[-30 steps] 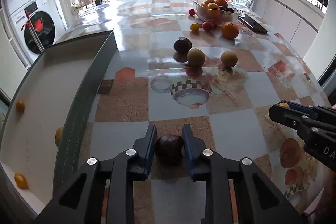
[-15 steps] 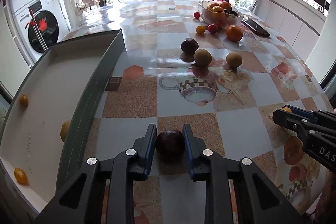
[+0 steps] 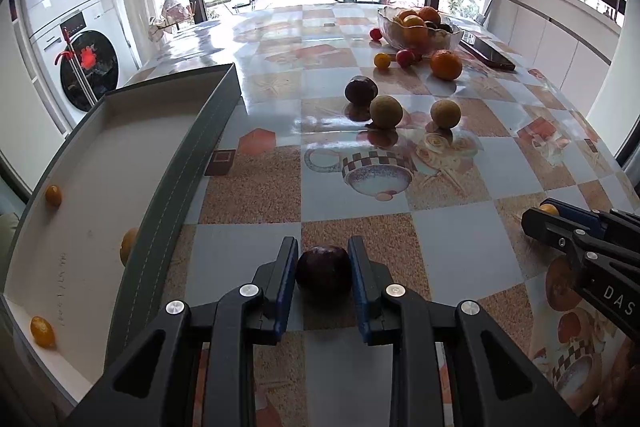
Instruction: Organize fruits
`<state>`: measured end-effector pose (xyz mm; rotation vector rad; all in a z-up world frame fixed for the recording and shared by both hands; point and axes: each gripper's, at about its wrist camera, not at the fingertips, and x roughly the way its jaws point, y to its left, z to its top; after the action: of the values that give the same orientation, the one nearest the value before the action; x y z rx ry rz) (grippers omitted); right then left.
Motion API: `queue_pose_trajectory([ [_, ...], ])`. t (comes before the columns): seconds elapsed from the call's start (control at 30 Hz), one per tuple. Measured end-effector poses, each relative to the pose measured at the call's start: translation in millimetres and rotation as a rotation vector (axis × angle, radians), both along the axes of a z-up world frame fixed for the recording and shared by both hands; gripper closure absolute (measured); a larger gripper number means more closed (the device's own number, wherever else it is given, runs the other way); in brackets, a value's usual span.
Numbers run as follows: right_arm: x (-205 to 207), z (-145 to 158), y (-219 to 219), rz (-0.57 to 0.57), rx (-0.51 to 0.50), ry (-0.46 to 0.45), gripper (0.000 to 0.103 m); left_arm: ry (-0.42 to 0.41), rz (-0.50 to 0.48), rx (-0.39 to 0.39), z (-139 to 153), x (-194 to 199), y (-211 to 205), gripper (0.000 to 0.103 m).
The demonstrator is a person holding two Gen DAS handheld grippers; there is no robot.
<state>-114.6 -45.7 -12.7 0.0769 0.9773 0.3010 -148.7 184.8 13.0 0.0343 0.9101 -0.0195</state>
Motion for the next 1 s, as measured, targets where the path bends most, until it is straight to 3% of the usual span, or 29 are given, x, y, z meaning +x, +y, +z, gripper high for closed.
queue_pose_trajectory([
  [0.2, 9, 7, -4, -0.010, 0.043, 0.048, 0.079, 0.014, -0.005, -0.038, 6, 1, 5, 0.075],
  [0.47, 21, 39, 19, 0.031, 0.071, 0.022, 0.079, -0.086, 0.024, -0.088, 49, -4, 31, 0.075],
  [0.67, 33, 62, 67, 0.113, 0.111, 0.012, 0.079, -0.161, 0.139, -0.050, 69, -8, 84, 0.075],
  [1.0, 29, 68, 187, 0.340, 0.159, 0.053, 0.079, -0.065, 0.370, -0.061, 36, -12, 170, 0.075],
])
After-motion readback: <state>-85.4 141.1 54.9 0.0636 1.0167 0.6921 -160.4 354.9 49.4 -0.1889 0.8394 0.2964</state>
